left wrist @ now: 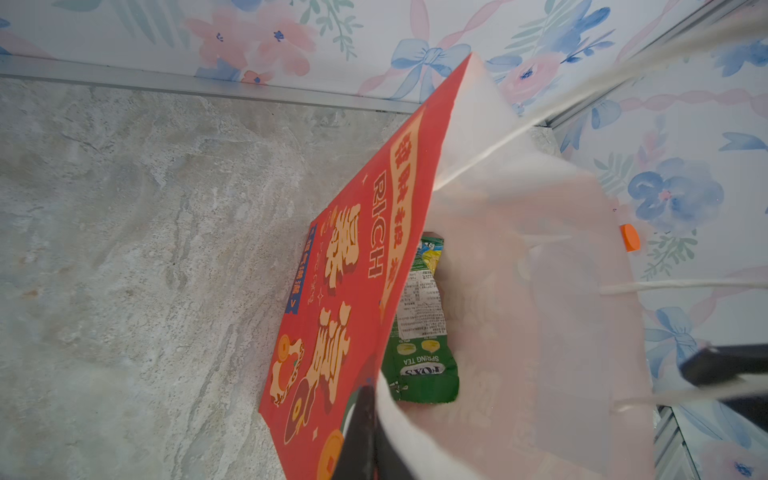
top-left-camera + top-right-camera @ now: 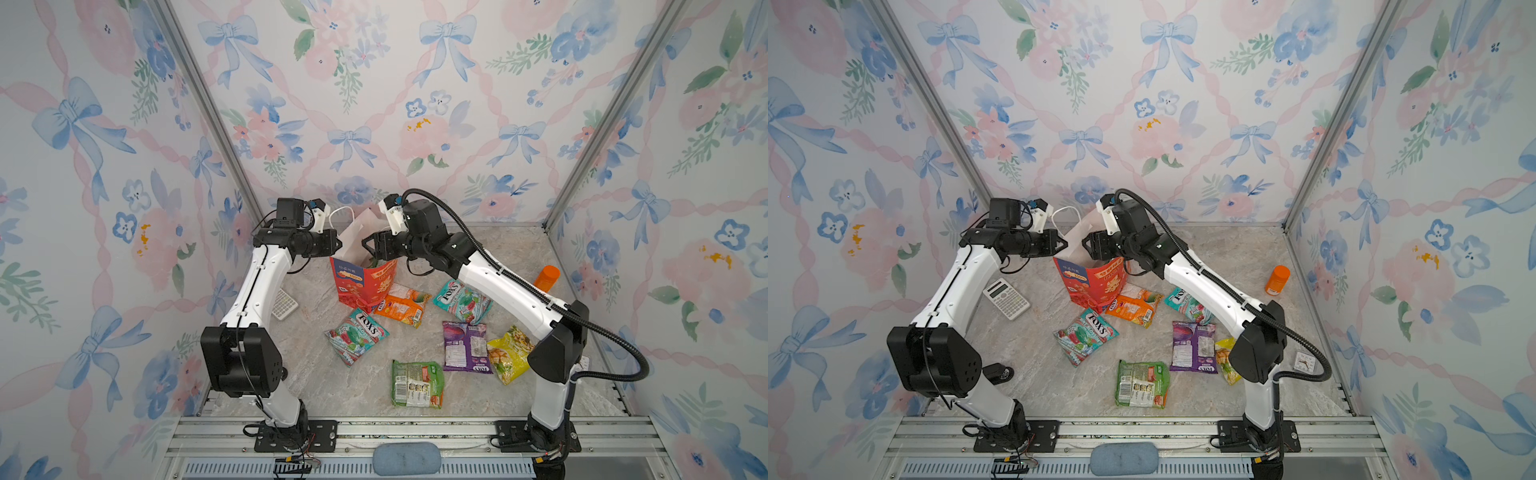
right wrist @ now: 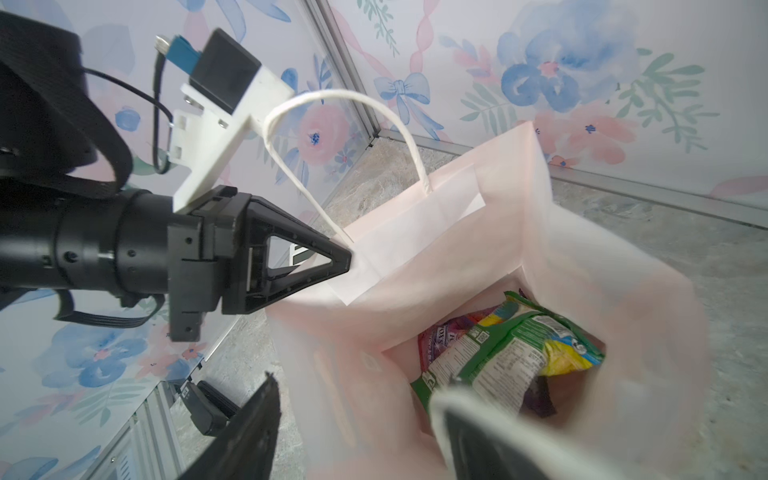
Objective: Place the snacks into the paper bag
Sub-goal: 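Move the right gripper back down to the purple packet on the table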
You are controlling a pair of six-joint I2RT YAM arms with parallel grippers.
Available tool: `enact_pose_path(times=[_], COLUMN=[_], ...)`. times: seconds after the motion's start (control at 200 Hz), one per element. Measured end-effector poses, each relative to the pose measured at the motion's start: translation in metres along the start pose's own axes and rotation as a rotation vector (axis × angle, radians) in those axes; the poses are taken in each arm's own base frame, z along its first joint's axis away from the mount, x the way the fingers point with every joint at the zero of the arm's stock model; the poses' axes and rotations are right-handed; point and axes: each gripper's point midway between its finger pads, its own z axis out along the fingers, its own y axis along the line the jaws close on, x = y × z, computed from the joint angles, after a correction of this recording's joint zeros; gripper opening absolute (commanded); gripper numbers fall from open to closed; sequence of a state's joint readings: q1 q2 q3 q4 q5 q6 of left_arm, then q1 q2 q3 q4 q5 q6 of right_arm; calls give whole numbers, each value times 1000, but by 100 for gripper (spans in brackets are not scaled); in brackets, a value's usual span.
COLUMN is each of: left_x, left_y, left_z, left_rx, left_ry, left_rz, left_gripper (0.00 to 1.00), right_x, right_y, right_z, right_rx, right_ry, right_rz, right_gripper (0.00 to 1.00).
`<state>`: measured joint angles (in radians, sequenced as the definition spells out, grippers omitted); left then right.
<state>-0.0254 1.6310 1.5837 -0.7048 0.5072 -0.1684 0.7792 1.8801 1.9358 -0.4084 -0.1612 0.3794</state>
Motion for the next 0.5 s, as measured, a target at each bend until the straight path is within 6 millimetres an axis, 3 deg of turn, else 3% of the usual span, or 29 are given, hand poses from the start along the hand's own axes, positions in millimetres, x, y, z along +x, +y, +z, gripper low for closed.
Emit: enact_pose_path(times=[0.135, 0.27, 0.41, 0.5], left_x=[0, 0, 1, 1], left_y=[0, 0, 0, 0], left_z=[0, 0, 0, 0], left_rx=[0, 0, -1, -1], left_ry=[0, 1, 2, 2], left_rz=[0, -1, -1, -1], left_gripper=[0, 0, 0, 0], right_x=[-10, -8, 13, 39], right_y=[11, 14, 2, -16], right_z=[-32, -59, -78, -85], right_rx=[-27, -32, 12, 64], right_ry=[-50, -79, -72, -36], right_rz=[-22, -41, -49, -40], right_gripper=[87, 96, 100, 100])
